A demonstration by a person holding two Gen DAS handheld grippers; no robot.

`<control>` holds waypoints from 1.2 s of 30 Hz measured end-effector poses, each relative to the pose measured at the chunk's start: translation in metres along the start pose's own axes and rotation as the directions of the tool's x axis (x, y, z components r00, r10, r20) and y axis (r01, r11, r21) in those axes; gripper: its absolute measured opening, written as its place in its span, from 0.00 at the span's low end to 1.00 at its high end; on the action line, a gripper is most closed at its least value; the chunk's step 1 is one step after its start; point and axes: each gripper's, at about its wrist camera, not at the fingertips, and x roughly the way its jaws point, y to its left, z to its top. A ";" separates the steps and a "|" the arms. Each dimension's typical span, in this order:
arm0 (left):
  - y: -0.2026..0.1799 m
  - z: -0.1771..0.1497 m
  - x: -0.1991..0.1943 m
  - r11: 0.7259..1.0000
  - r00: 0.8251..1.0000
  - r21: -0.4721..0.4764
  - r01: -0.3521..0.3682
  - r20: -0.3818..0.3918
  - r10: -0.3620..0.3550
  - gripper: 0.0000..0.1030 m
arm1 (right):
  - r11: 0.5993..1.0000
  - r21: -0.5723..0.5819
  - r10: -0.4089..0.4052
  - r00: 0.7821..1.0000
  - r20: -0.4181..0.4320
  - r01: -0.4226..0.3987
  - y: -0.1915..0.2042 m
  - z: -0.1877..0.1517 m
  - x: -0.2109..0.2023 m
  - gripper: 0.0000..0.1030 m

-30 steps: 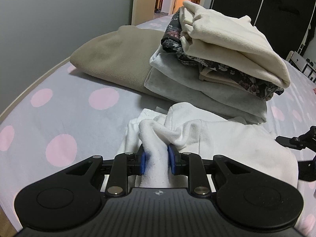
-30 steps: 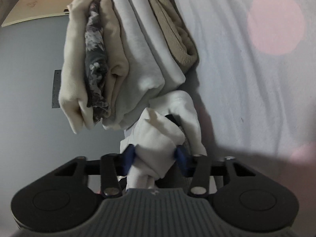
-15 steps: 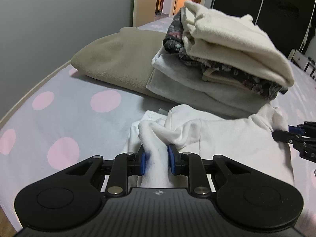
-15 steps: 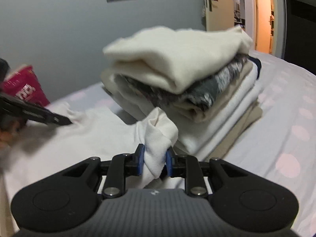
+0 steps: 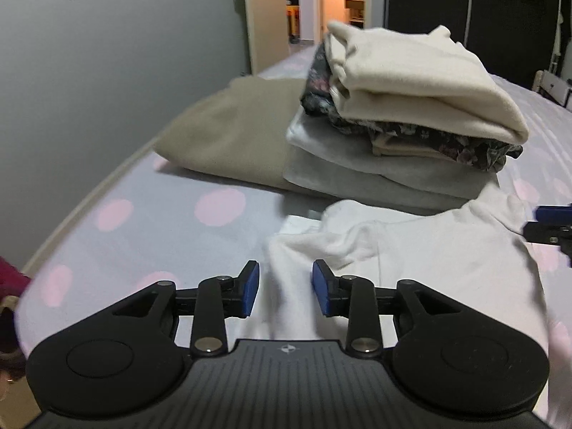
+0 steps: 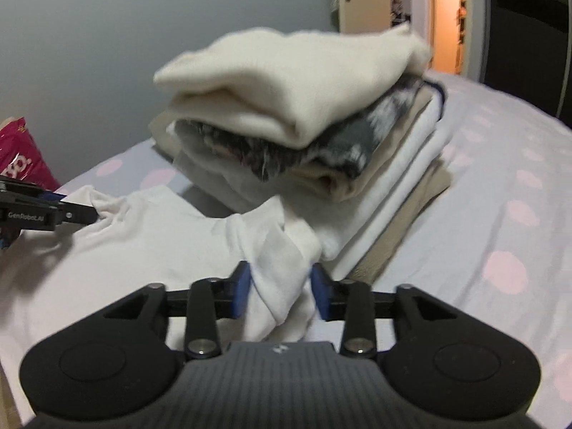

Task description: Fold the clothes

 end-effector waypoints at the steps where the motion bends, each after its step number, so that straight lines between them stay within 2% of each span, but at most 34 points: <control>1: 0.000 0.000 -0.010 1.000 1.000 -0.005 -0.007 0.008 0.007 0.30 | 1.000 -0.003 -0.009 1.000 0.005 0.009 0.003 0.000 -0.008 0.41; 3: -0.001 0.001 -0.028 1.000 1.000 -0.013 -0.010 0.024 0.010 0.34 | 1.000 -0.003 -0.016 1.000 0.008 0.016 0.010 -0.001 -0.023 0.42; 4: -0.003 0.001 -0.039 1.000 0.999 -0.017 -0.006 0.032 0.007 0.43 | 1.000 -0.001 -0.015 1.000 0.003 0.015 0.015 -0.002 -0.031 0.47; 5: -0.006 0.001 -0.050 1.000 0.999 -0.020 -0.003 0.039 0.004 0.46 | 1.000 0.001 -0.014 1.000 -0.002 0.014 0.020 -0.003 -0.039 0.54; 6: -0.008 0.001 -0.060 1.000 0.999 -0.022 -0.001 0.047 0.002 0.49 | 1.000 0.003 -0.013 1.000 -0.007 0.013 0.026 -0.004 -0.047 0.56; 10: -0.020 -0.001 -0.097 1.000 0.997 -0.011 -0.028 0.071 0.028 0.56 | 1.000 0.010 -0.009 1.000 -0.027 0.009 0.046 -0.007 -0.080 0.61; 13: -0.028 -0.007 -0.124 0.999 0.996 -0.006 -0.039 0.078 0.039 0.57 | 1.000 0.016 -0.014 1.000 -0.021 0.014 0.064 -0.012 -0.108 0.74; 17: -0.035 -0.021 -0.156 0.999 0.996 -0.034 -0.008 0.085 0.011 0.61 | 0.999 0.037 -0.013 1.000 -0.017 0.014 0.085 -0.021 -0.142 0.76; 21: -0.047 -0.039 -0.187 1.000 0.990 -0.031 -0.006 0.140 0.010 0.63 | 0.997 0.062 -0.054 0.998 0.024 0.053 0.101 -0.031 -0.177 0.81; 24: -0.054 -0.056 -0.206 0.998 0.984 -0.055 -0.008 0.178 0.017 0.75 | 0.994 0.093 -0.060 0.997 0.051 0.055 0.108 -0.040 -0.200 0.85; 28: -0.068 -0.081 -0.223 0.996 0.980 -0.090 -0.016 0.197 0.034 0.75 | 0.986 0.141 -0.098 0.992 0.083 0.086 0.112 -0.060 -0.229 0.91; 31: -0.078 -0.100 -0.230 0.992 0.982 -0.117 -0.036 0.180 0.057 0.75 | 0.975 0.180 -0.149 0.984 0.092 0.131 0.113 -0.076 -0.243 0.94; 36: -0.094 -0.131 -0.240 0.988 0.981 -0.143 -0.058 0.173 0.083 0.75 | 0.956 0.214 -0.221 0.971 0.088 0.199 0.111 -0.105 -0.258 0.95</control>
